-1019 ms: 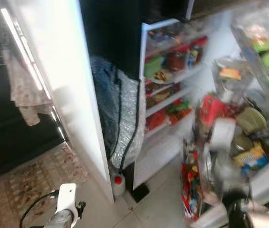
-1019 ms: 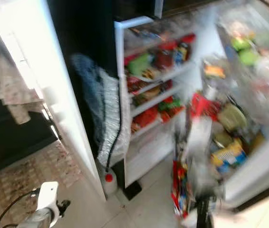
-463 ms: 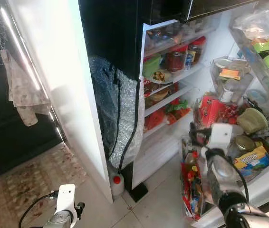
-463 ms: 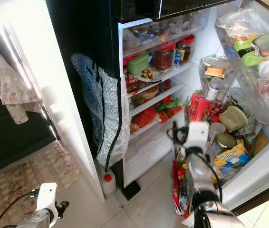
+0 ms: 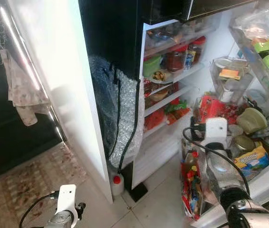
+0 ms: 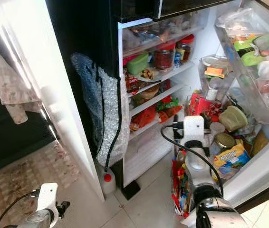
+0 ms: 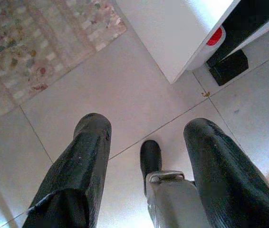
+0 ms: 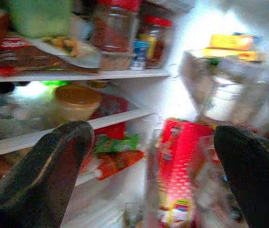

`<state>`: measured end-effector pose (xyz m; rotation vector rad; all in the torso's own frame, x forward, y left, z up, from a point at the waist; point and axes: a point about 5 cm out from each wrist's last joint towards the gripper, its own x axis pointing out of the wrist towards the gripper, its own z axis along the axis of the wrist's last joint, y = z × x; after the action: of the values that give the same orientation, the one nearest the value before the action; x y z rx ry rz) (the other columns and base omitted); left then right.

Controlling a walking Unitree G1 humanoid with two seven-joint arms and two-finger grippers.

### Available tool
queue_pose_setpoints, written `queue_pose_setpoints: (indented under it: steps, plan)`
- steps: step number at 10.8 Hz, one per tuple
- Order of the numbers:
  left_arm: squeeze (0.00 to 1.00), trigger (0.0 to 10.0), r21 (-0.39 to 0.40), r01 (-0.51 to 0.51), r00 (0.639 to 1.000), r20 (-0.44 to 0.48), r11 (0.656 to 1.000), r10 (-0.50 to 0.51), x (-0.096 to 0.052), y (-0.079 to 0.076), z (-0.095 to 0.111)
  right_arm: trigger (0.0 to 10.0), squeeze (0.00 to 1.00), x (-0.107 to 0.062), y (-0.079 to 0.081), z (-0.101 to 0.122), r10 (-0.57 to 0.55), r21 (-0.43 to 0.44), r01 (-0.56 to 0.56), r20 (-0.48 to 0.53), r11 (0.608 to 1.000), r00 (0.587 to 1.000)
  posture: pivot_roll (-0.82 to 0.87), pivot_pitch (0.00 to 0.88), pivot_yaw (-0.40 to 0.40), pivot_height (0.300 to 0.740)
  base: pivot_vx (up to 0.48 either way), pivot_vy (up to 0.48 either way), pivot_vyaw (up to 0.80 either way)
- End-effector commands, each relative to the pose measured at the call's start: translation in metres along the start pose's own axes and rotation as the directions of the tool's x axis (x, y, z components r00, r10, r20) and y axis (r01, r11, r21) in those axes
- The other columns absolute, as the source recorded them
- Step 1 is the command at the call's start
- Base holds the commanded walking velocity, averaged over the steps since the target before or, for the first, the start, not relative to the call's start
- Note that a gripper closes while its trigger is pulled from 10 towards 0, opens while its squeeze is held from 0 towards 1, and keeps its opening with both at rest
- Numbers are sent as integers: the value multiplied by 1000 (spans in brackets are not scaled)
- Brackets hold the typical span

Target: Restocking fridge

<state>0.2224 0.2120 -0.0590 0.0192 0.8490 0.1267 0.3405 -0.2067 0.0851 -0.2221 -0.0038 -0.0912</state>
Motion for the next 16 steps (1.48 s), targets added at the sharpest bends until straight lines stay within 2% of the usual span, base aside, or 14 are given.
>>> queue_pose_setpoints:
  steps: [1, 2, 3, 5, 6, 8, 9, 11, 12, 13, 14, 15, 16]
  plan:
    - [0, 10000, 13, -1, 1000, -11, 1000, 1, -1, -1, -4, 10000, 0, 3, 8, -1, 89, 5, -89, -37, 996, 995, -81, 0, -34, 740, 0, 0, 0]
    - [0, 10000, 16, -1, 1000, -12, 1000, 1, -1, -1, -4, 10000, 0, -4, 14, -20, 161, -12, -166, -177, 986, 971, -84, 0, -33, 740, 0, 0, 0]
    - [0, 10000, 16, -2, 1000, -10, 1000, 2, 0, -1, -4, 10000, 0, -20, 21, -49, 213, 31, -216, -360, 976, 908, -90, 0, -37, 740, 0, 0, 0]
    - [0, 10000, 11, -5, 1000, -7, 1000, 5, 0, -1, -3, 10000, 0, -47, 29, -83, 253, 114, -228, -536, 967, 805, -87, 0, -39, 740, 0, 0, 0]
    - [0, 10000, 10, -6, 1000, -6, 1000, 6, 0, -1, -2, 10000, 0, -74, 34, -108, 272, 138, -243, -661, 960, 699, -85, 0, -40, 740, 0, 0, 0]
    - [0, 10000, 7, -9, 1000, -6, 1000, 10, 0, -1, -2, 10000, 0, -101, 33, -130, 226, 132, -194, -747, 972, 625, -83, 0, -42, 740, 0, 0, 0]
    - [0, 10000, 6, -11, 1000, -7, 1000, 11, 0, -1, -2, 10000, 0, -124, 24, -146, 143, 102, -105, -815, 989, 562, -82, 0, -44, 740, 0, 0, 0]
    - [0, 10000, 4, -12, 1000, -7, 1000, 12, 0, -1, -1, 10000, 0, -152, 10, -163, 36, 60, 38, -882, 997, 471, -87, 0, -46, 740, 0, 0, 0]
    - [0, 10000, 5, -11, 1000, -7, 1000, 11, 0, -1, -1, 10000, 0, -175, 5, -173, 0, 55, 124, -915, 991, 404, -89, 0, -47, 740, 0, 0, 0]
    - [0, 10000, 5, -10, 1000, -6, 1000, 10, 0, -1, -1, 10000, 0, -190, -2, -179, -59, 22, 216, -932, 976, 358, -88, 0, -47, 740, 0, 0, 0]
    - [0, 10000, 6, -10, 1000, -6, 1000, 10, 0, -1, -1, 10000, 0, -204, -14, -184, -145, -44, 324, -945, 945, 295, -90, 0, -49, 740, 0, 0, 0]
    - [0, 10000, 6, -11, 1000, -6, 1000, 11, 0, -1, -1, 10000, 0, -214, -24, -187, -210, -96, 402, -945, 910, 249, -90, 0, -48, 740, 0, 0, 0]
    - [0, 10000, 7, -11, 1000, -6, 1000, 11, 0, -1, -1, 10000, 0, -223, -43, -187, -335, -198, 513, -923, 836, 191, -88, 0, -46, 740, 0, 0, 0]
